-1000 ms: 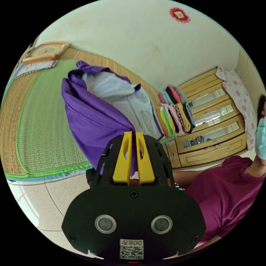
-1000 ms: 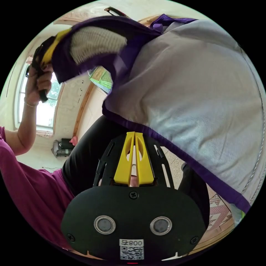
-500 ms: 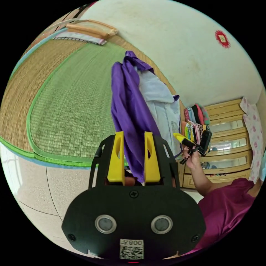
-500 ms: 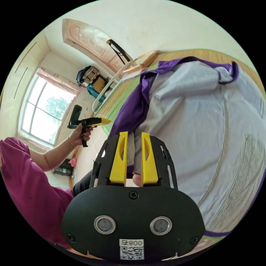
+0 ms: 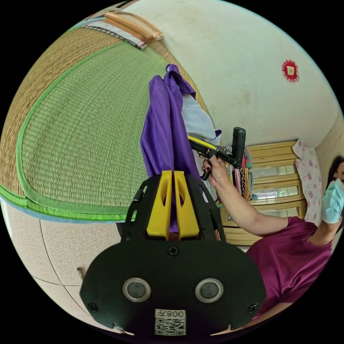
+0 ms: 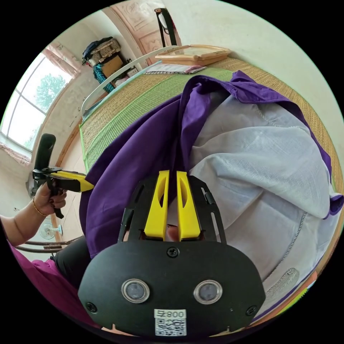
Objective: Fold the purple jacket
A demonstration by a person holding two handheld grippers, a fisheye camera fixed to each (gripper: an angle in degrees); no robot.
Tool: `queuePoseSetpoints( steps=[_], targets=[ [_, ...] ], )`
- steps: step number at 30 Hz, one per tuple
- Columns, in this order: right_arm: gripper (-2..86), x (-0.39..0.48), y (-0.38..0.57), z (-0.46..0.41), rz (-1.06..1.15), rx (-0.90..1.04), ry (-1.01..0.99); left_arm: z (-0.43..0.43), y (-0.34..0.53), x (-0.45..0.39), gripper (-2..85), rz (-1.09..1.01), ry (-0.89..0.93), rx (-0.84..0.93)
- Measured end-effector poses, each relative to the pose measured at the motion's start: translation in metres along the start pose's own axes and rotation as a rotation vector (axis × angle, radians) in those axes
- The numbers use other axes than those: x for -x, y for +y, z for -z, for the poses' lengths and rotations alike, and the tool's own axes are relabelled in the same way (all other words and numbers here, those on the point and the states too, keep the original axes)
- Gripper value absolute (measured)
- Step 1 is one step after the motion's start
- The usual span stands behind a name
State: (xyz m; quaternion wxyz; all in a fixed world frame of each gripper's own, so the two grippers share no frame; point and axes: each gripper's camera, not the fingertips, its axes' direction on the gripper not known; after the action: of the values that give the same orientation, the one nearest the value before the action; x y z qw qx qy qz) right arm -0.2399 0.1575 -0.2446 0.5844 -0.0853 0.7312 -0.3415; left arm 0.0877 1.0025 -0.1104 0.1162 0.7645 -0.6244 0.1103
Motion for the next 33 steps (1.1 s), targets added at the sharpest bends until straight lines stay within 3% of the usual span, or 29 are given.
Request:
queuePoseSetpoints(
  steps=[6, 11, 14, 18, 23, 27, 33],
  targets=[
    [5.6, 0.030, -0.006, 0.032, 0.038, -0.081, 0.056, 0.033, 0.004, -0.007, 1.3, 0.010, 0.030, -0.080],
    [5.4, 0.056, -0.022, 0.025, 0.075, -0.040, 0.068, 0.051, 0.009, -0.002, 3.4, 0.081, -0.213, -0.156],
    [4.9, 0.056, -0.023, 0.034, 0.041, -0.053, 0.043, 0.055, 0.015, -0.024, 7.5, 0.023, -0.194, -0.214],
    [5.3, 0.042, -0.030, 0.078, -0.014, -0.184, 0.022, 0.024, 0.017, -0.093, 9.9, -0.214, -0.211, -0.141],
    [6.5, 0.034, -0.075, 0.089, 0.045, -0.171, 0.210, -0.050, 0.019, -0.134, 10.5, -0.392, -0.364, 0.087],
    [6.8, 0.049, -0.113, 0.076, 0.143, -0.130, 0.375, -0.084, 0.014, -0.132, 8.6, -0.397, -0.516, 0.187],
    [3.9, 0.074, -0.143, 0.025, 0.276, -0.024, 0.578, -0.085, 0.001, -0.117, 2.3, -0.330, -0.476, 0.144]
  ],
)
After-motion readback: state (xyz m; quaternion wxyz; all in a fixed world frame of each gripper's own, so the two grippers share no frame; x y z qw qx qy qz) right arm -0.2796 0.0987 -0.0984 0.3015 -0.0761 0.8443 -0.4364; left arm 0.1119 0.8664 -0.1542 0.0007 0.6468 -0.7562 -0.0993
